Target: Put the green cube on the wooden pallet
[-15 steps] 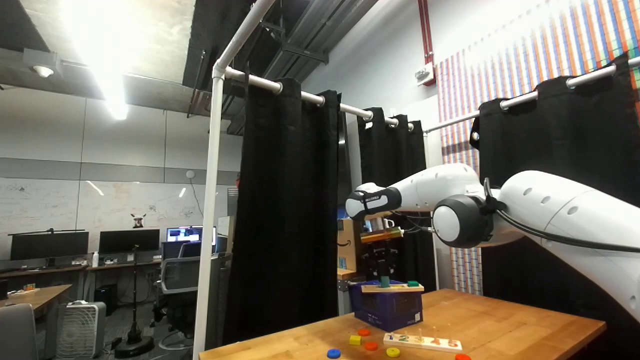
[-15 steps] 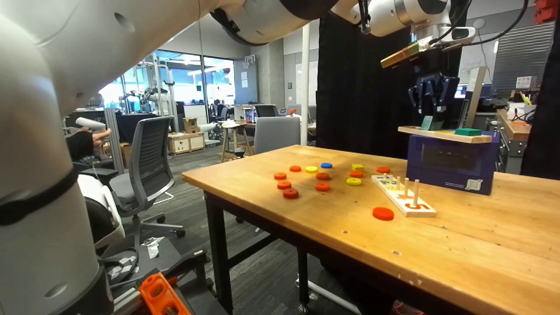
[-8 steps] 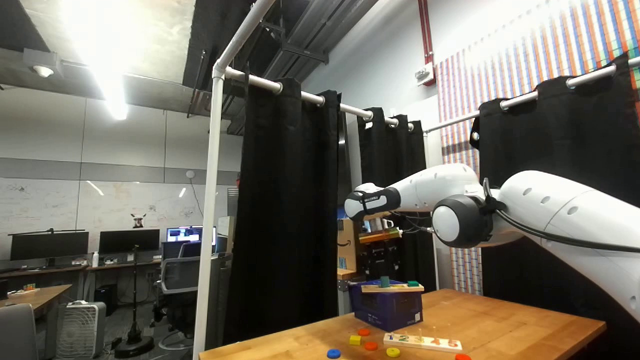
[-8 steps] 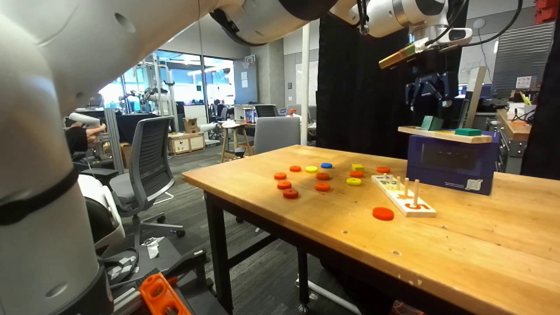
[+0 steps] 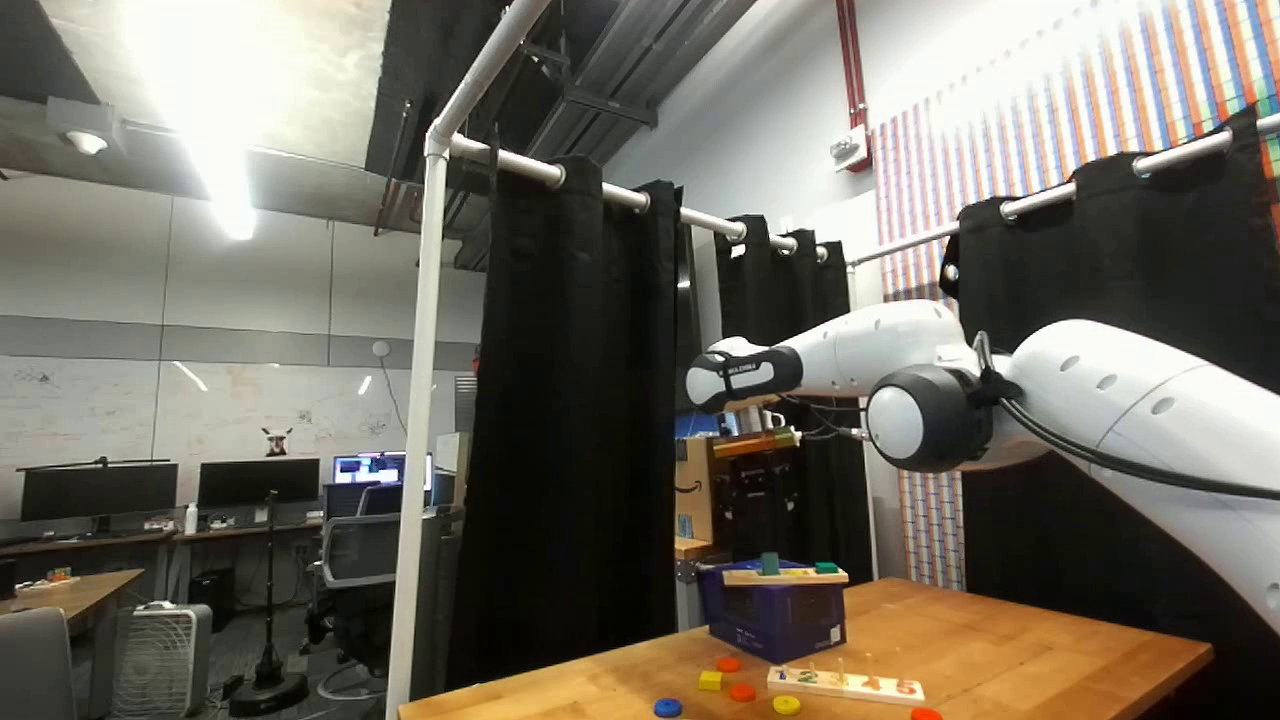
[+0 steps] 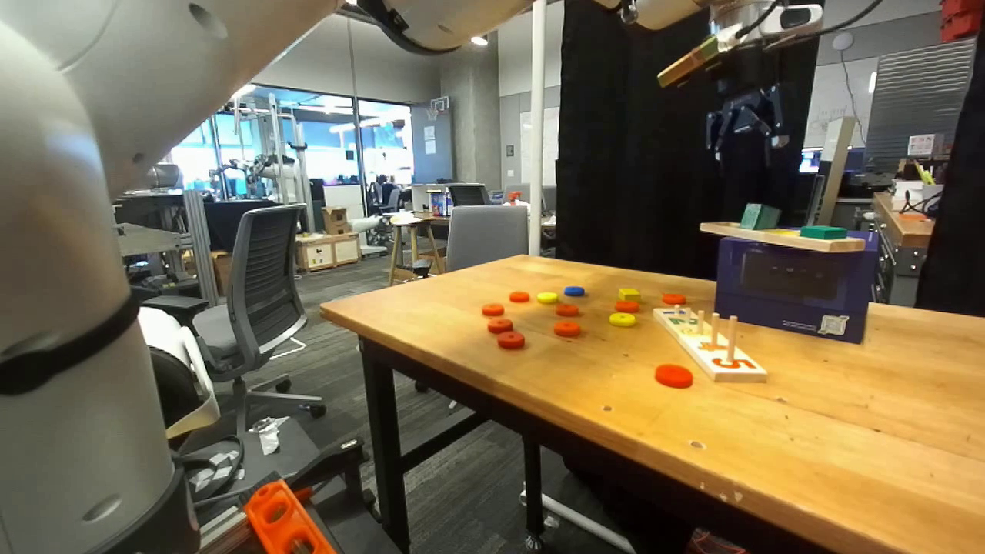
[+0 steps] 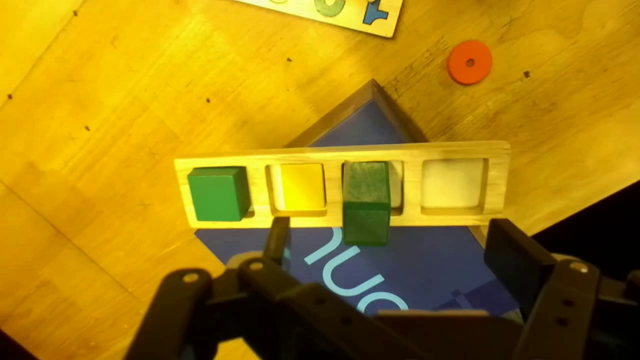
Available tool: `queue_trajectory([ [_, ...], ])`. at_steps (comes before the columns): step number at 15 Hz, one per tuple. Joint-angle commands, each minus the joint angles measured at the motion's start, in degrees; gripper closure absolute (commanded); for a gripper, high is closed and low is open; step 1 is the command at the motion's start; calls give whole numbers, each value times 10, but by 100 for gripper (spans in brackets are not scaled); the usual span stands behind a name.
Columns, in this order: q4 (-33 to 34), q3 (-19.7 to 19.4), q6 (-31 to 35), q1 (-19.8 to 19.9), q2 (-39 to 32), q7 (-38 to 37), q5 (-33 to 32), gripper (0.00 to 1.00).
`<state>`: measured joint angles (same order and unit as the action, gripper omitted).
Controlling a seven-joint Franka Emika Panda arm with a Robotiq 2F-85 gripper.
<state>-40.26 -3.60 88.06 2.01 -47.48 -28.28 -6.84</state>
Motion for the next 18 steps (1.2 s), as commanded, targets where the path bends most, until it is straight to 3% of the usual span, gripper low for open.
queue_trajectory([
  [1,-72,-7,-32,-19,97,-18,-15,0],
  [11,-318,1,-79,-35,323,-36,-32,0],
  [18,-513,1,21,-28,453,-54,-32,0],
])
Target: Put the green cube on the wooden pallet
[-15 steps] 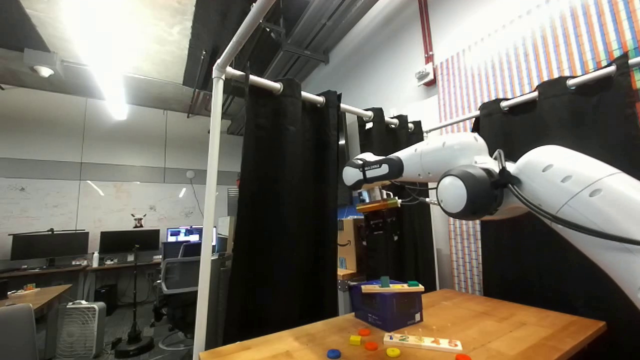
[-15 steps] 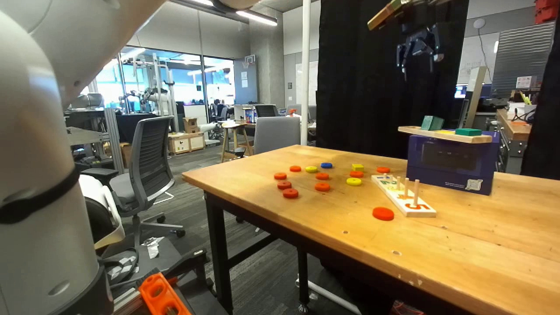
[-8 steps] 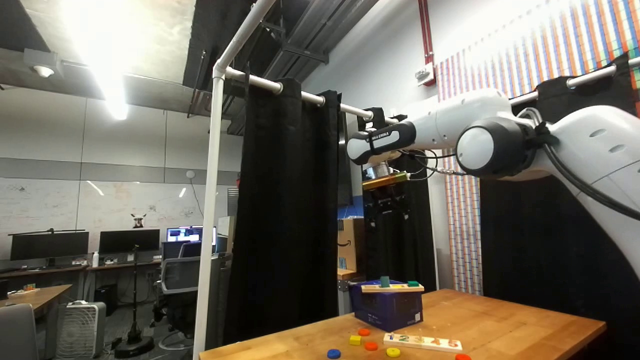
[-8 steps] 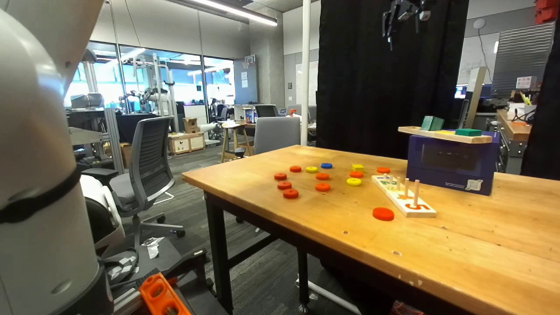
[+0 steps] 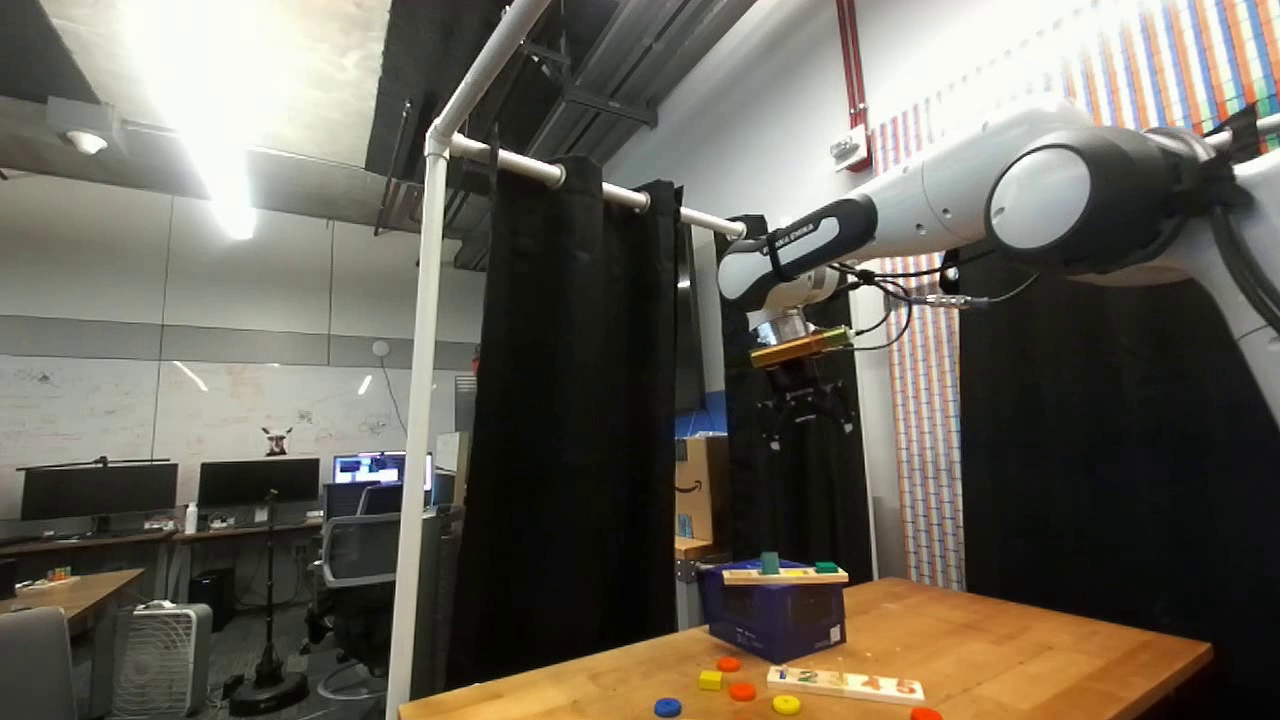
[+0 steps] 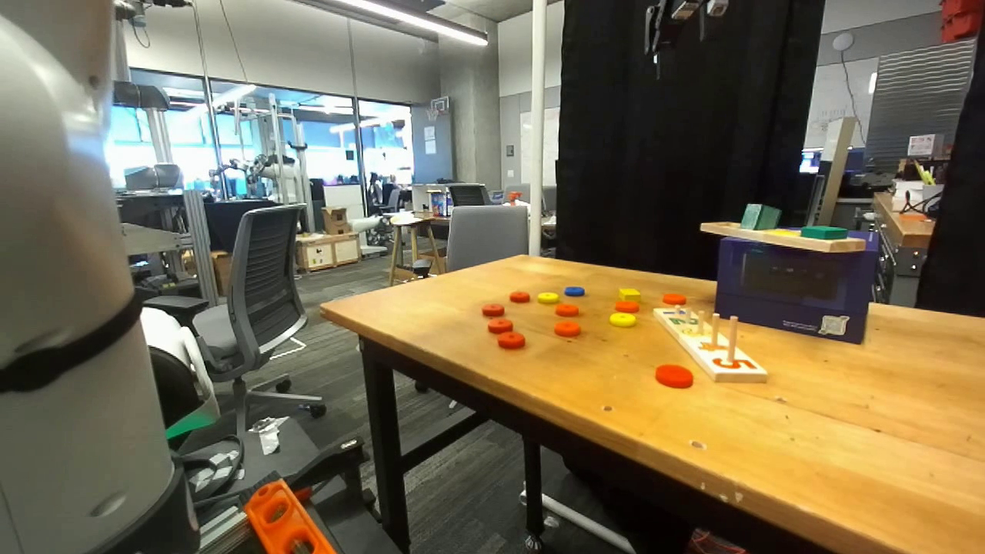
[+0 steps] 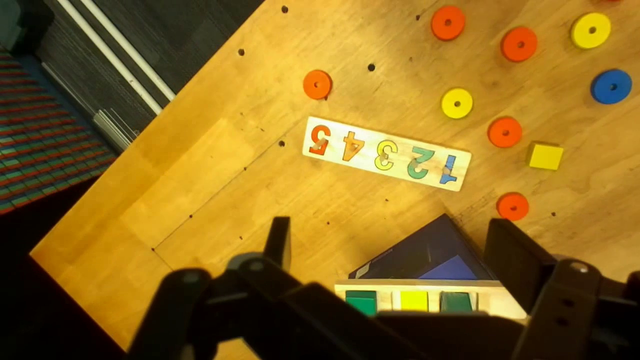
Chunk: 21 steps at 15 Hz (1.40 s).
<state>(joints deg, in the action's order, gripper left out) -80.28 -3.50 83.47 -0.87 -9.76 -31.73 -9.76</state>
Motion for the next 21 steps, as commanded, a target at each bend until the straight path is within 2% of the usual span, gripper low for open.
queue_trajectory([
  [1,-143,-2,93,3,92,-24,-2,0],
  [6,-294,4,198,15,168,-43,-20,0],
  [13,-516,19,240,33,317,-58,-19,0],
  [18,-679,32,308,32,465,28,-14,0],
  [21,-730,35,297,29,532,116,-9,0],
])
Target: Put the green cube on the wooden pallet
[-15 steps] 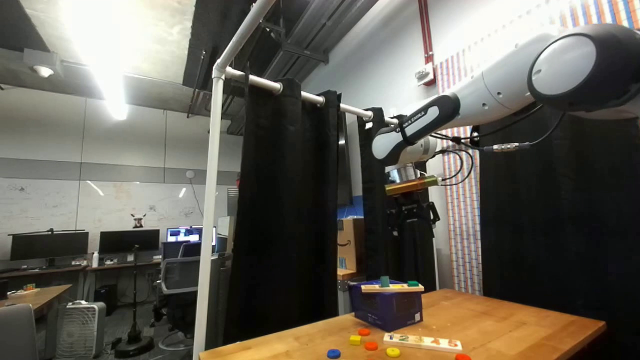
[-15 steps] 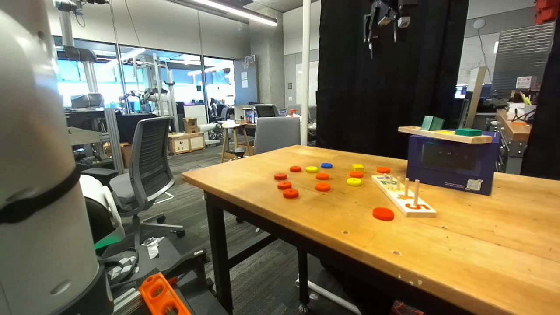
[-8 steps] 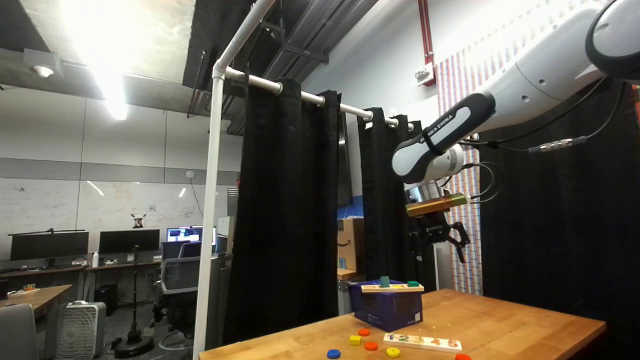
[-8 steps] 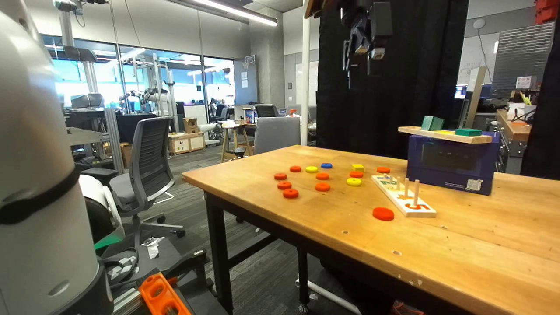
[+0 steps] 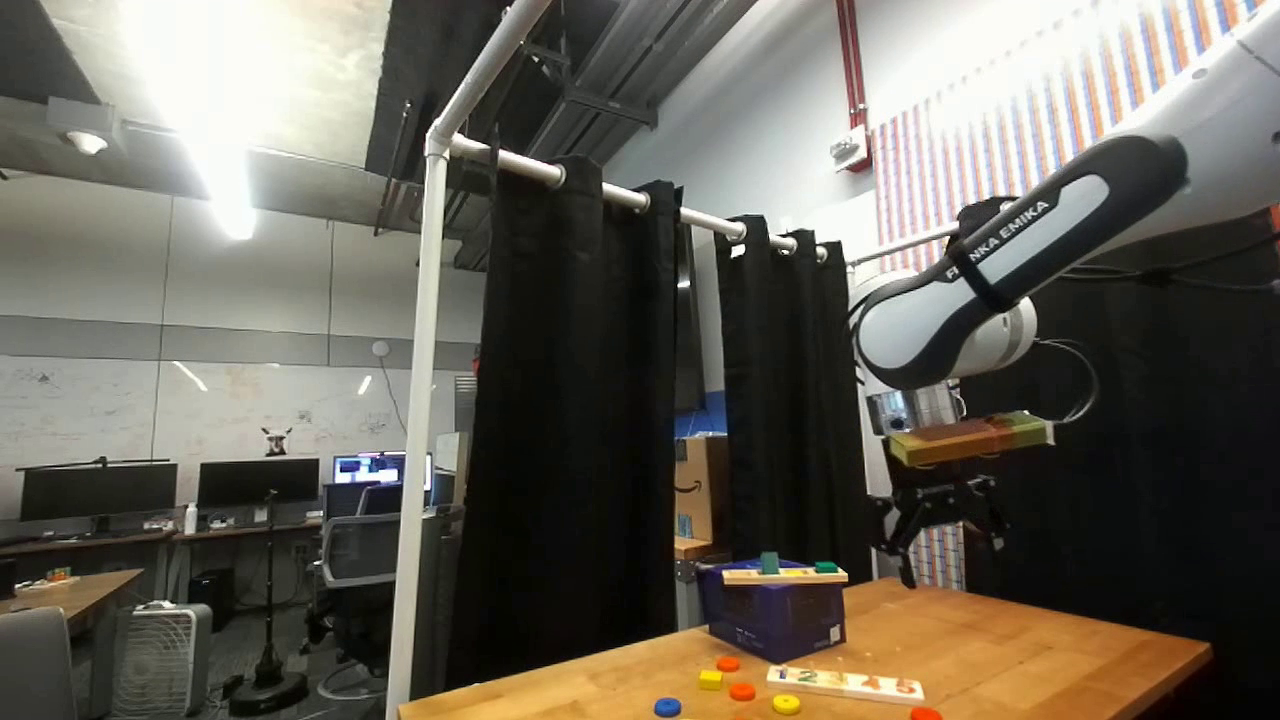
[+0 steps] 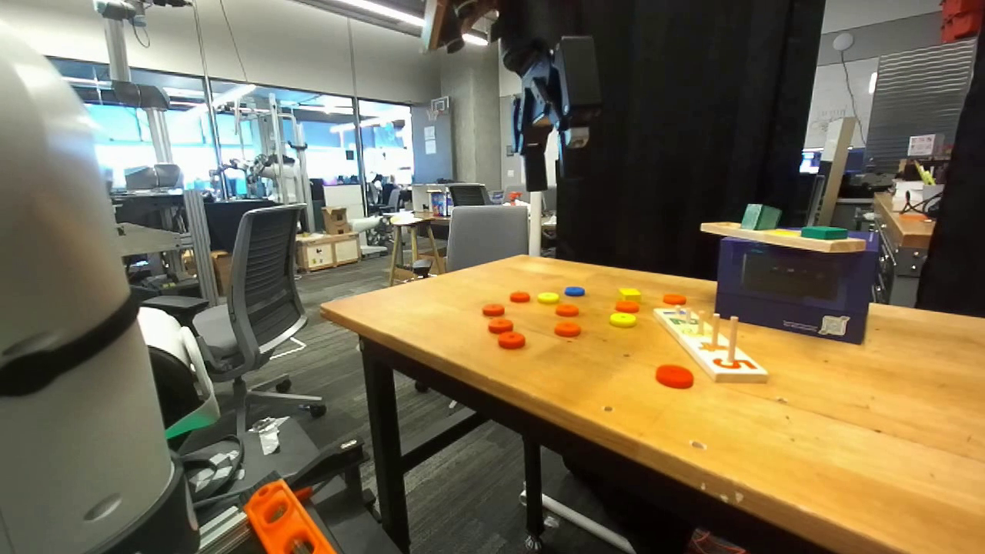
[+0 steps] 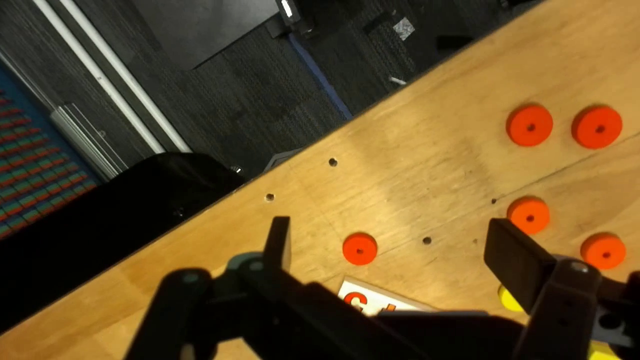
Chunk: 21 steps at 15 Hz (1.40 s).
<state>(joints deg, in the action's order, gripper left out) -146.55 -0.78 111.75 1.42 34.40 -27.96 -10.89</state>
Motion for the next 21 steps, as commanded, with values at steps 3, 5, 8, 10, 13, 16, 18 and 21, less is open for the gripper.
queue_trajectory([
  [3,-78,-7,-2,-3,131,178,8,0],
  [5,-67,-8,-30,3,142,202,16,0],
  [8,-68,3,-22,12,128,190,14,0],
  [10,-68,2,-23,12,132,194,14,0],
  [13,-68,2,-23,12,131,196,14,0],
  [16,-68,2,-23,12,131,196,14,0],
  [18,-68,2,-23,12,131,197,14,0],
  [21,-68,2,-23,12,131,197,14,0],
])
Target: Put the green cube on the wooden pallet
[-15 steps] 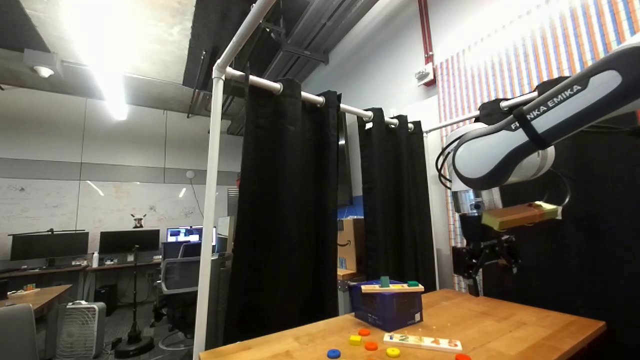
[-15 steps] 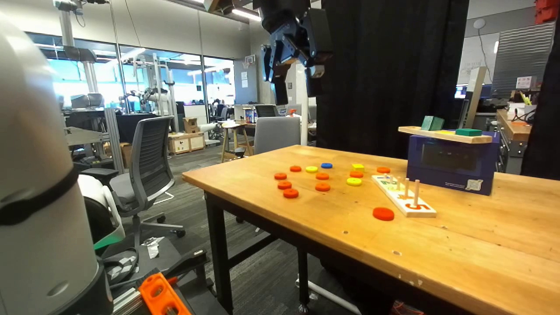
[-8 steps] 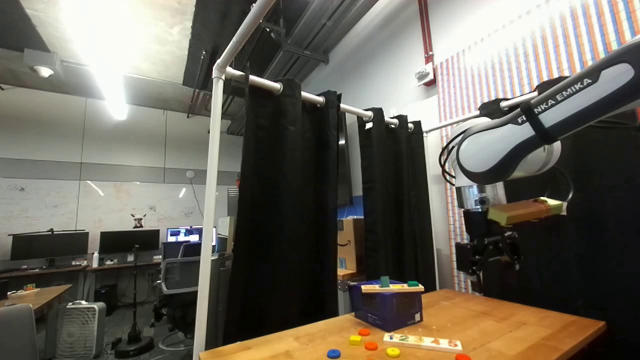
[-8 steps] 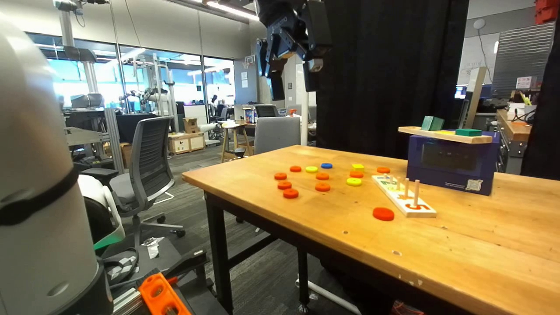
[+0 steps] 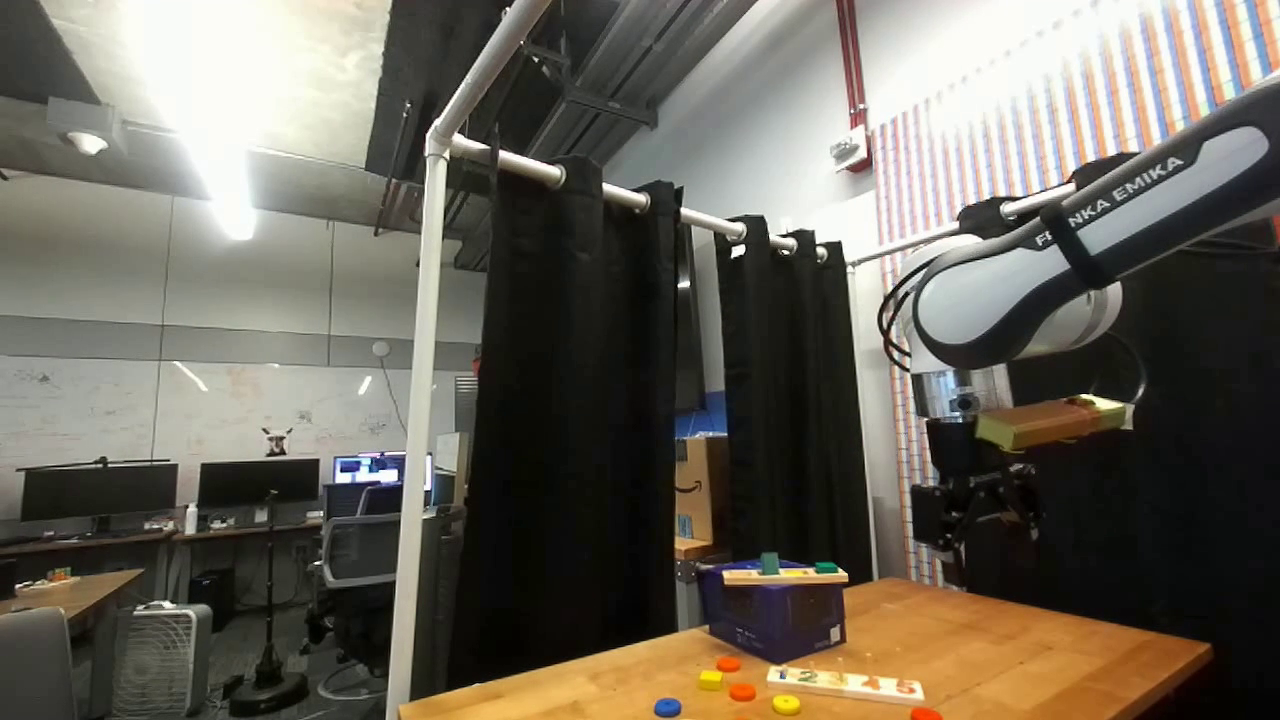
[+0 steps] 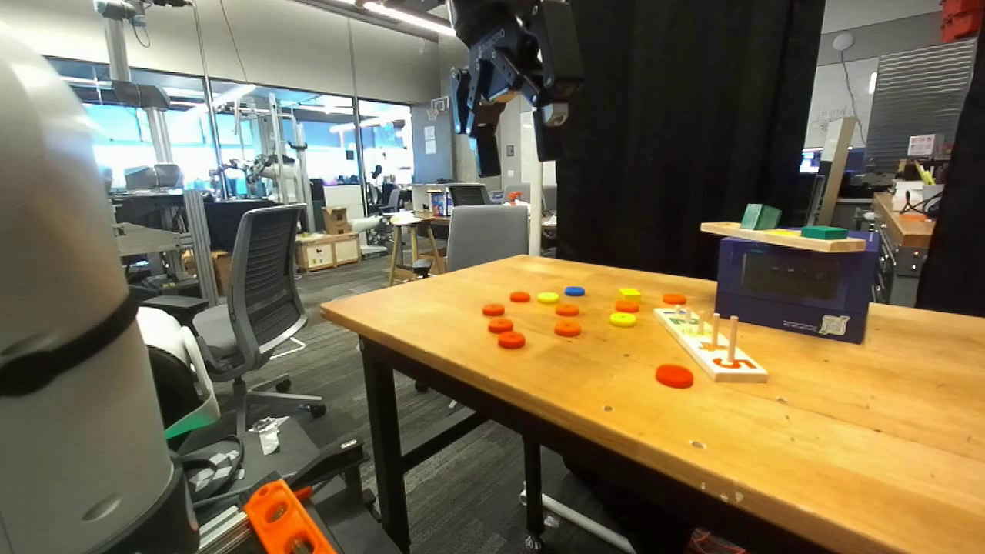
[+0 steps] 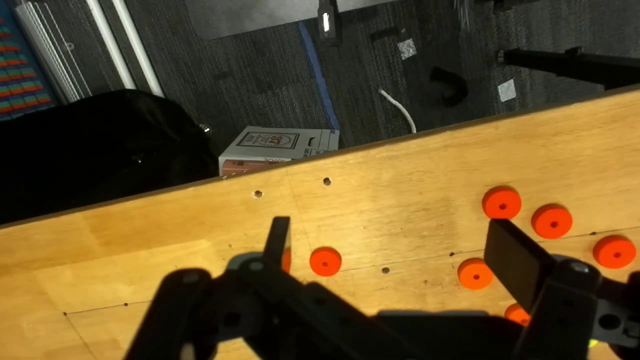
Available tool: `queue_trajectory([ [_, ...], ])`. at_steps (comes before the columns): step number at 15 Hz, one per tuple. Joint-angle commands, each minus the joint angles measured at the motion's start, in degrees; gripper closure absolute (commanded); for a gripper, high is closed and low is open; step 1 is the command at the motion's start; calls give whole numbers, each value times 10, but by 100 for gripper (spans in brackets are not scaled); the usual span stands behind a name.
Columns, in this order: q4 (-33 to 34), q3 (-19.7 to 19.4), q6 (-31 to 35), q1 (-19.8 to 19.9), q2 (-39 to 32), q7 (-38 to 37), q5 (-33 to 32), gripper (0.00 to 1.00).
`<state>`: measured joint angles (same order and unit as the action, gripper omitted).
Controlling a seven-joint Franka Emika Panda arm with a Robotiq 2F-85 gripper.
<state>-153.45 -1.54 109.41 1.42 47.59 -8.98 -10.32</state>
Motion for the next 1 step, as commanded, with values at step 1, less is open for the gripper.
queue_trajectory([
  [1,1,10,0,12,0,7,8,0],
])
